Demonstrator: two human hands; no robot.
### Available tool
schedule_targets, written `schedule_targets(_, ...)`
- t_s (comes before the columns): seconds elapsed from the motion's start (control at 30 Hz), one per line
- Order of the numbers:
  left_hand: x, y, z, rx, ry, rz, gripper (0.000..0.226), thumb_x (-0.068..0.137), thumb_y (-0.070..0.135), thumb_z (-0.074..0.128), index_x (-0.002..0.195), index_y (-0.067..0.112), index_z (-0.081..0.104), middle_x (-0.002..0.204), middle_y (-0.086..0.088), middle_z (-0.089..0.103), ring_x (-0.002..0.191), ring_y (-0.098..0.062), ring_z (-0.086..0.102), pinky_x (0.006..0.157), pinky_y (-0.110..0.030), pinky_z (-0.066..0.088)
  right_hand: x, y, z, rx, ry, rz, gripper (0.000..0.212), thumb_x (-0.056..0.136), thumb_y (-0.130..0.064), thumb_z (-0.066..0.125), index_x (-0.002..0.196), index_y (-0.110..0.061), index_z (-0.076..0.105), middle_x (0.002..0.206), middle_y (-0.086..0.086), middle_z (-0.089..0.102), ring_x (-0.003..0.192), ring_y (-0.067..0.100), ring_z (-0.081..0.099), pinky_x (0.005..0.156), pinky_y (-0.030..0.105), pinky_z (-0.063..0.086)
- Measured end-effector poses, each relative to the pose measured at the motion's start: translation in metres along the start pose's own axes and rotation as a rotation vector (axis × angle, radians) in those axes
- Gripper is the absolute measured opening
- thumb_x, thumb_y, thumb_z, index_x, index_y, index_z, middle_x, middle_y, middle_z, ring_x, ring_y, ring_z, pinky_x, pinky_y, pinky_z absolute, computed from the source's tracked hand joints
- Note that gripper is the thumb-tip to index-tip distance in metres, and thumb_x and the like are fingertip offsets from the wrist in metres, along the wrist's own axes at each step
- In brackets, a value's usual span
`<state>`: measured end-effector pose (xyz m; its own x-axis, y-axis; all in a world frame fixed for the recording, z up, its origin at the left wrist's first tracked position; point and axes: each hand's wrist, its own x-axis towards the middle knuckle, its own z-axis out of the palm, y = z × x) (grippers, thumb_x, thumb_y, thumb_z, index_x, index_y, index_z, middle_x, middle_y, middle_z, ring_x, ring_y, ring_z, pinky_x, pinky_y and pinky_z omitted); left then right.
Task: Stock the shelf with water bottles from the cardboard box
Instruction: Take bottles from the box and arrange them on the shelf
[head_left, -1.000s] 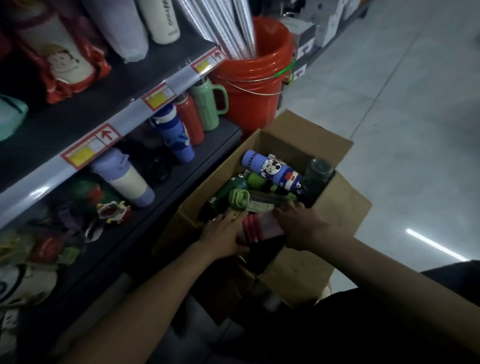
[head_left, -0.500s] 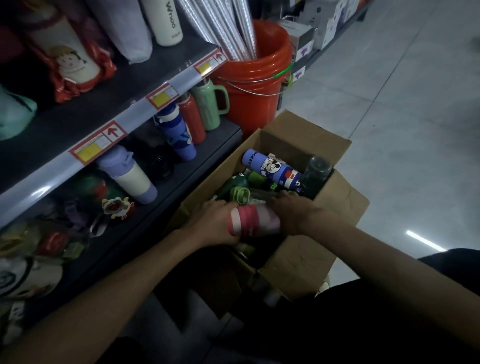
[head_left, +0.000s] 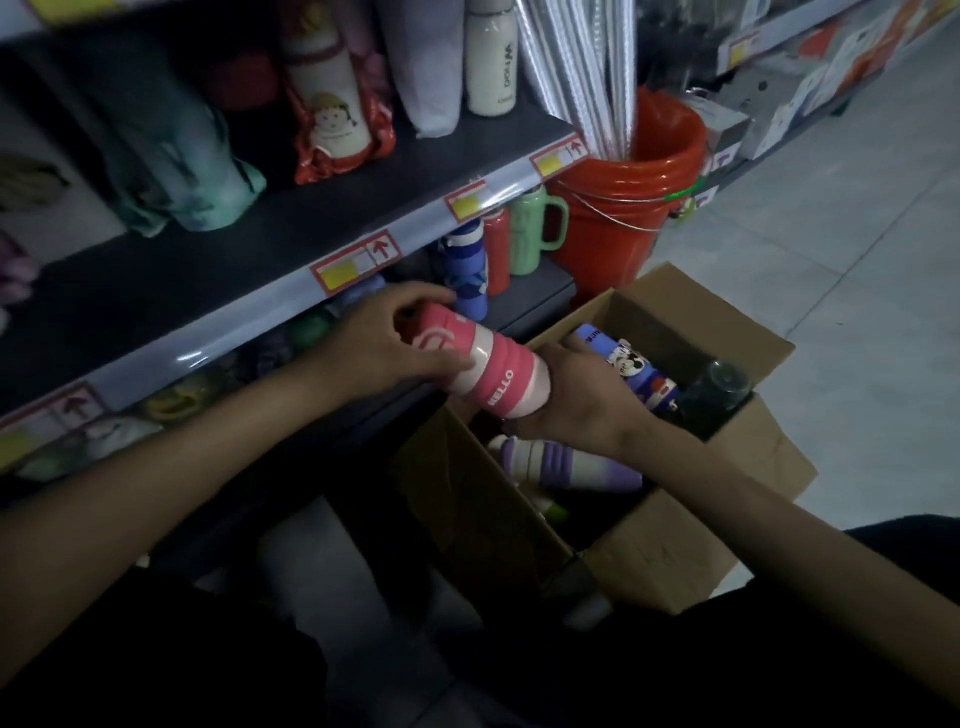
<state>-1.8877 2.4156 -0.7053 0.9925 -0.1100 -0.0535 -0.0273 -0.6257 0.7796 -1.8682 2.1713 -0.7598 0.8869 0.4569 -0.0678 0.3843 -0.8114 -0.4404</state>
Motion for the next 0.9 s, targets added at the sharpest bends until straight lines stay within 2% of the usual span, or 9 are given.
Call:
schedule_targets(0.13,-0.039,-0.005,-0.023,-0.595,0.231,-0.18,0.045,0.082,0.044,0.078,0.124,0.03,0.069,0.125,-0.002,0.07,0.105,-0.017,0.07,0.077,-0.028,0.058,-0.004,-0.03,0.003,0.315,-0.005,0.063,0.06,0.067,-0.048,0.09,0.117,-0.025,0.064,0.098,-0.012,0.069,0.085,0.003,0.066,0.072,0.019,0.053)
schedule_targets(0.27,-0.07,-0.019,-0.008,-0.977,0.322,-0.399,0.041,0.094,0.053,0.06,0.117,0.021,0.071,0.116,-0.01,0.075,0.104,-0.025,0.072,0.09,-0.041,0.056,-0.014,-0.053,0.01,0.832,-0.134,0.13,0.077,0.063,-0.038,0.092,0.13,-0.038,0.055,0.119,-0.003,0.069,0.103,0.013,0.07,0.091,0.043,0.061)
schedule_targets(0.47,-0.069,-0.02,0.001,-0.969,0.185,-0.314,0.04,0.09,0.051,0.065,0.12,0.026,0.073,0.121,-0.008,0.074,0.116,-0.028,0.068,0.107,-0.053,0.048,-0.021,-0.099,0.011,1.399,-0.204,0.251,0.055,0.081,-0.007,0.077,0.131,-0.018,0.057,0.121,0.018,0.07,0.094,0.028,0.074,0.072,0.036,0.062)
schedule_targets(0.57,-0.071,-0.023,0.003,-0.984,0.155,-0.299,0.045,0.083,0.052,0.075,0.122,0.029,0.073,0.124,-0.004,0.073,0.119,-0.026,0.067,0.11,-0.051,0.045,-0.015,-0.112,0.012,1.596,-0.28,0.323,0.039,0.084,-0.01,0.067,0.123,-0.006,0.064,0.109,0.025,0.072,0.085,0.031,0.073,0.072,0.038,0.062)
schedule_targets(0.67,-0.062,-0.023,-0.002,-0.988,0.302,-0.302,0.075,0.063,0.063,0.087,0.127,0.027,0.071,0.13,-0.003,0.07,0.127,-0.027,0.061,0.115,-0.05,0.041,-0.008,-0.119,0.009,1.704,-0.377,0.417,0.044,0.079,-0.023,0.061,0.115,0.003,0.067,0.097,0.026,0.069,0.077,0.034,0.069,0.071,0.039,0.059)
schedule_targets(0.7,-0.06,-0.022,-0.004,-0.984,0.324,-0.29,0.066,0.07,0.06,0.084,0.125,0.026,0.072,0.126,-0.002,0.072,0.127,-0.027,0.061,0.113,-0.048,0.043,-0.004,-0.12,0.009,1.727,-0.377,0.41,0.048,0.078,-0.024,0.059,0.116,0.003,0.066,0.098,0.026,0.067,0.079,0.034,0.068,0.073,0.04,0.058)
schedule_targets(0.77,-0.057,-0.021,-0.01,-0.948,0.353,-0.275,0.025,0.094,0.039,0.068,0.113,0.024,0.075,0.102,0.007,0.079,0.126,-0.029,0.062,0.097,-0.031,0.054,0.006,-0.121,0.01,1.773,-0.379,0.349,0.051,0.078,-0.023,0.057,0.121,0.003,0.063,0.104,0.025,0.064,0.084,0.035,0.066,0.08,0.043,0.055)
schedule_targets(0.83,-0.063,-0.023,-0.015,-0.954,0.34,-0.296,0.027,0.099,0.039,0.06,0.115,0.021,0.073,0.1,0.006,0.079,0.121,-0.028,0.065,0.088,-0.028,0.055,0.013,-0.124,0.01,1.83,-0.426,0.269,0.05,0.08,-0.021,0.054,0.123,0.003,0.062,0.108,0.024,0.066,0.091,0.035,0.066,0.089,0.044,0.051)
schedule_targets(0.9,-0.073,-0.028,-0.019,-0.957,0.304,-0.286,0.041,0.093,0.054,0.062,0.121,0.026,0.072,0.117,-0.002,0.075,0.115,-0.027,0.068,0.098,-0.044,0.052,0.017,-0.128,0.012,1.84,-0.488,0.197,0.044,0.084,-0.02,0.049,0.12,0.0,0.065,0.108,0.021,0.068,0.093,0.033,0.067,0.091,0.045,0.05)
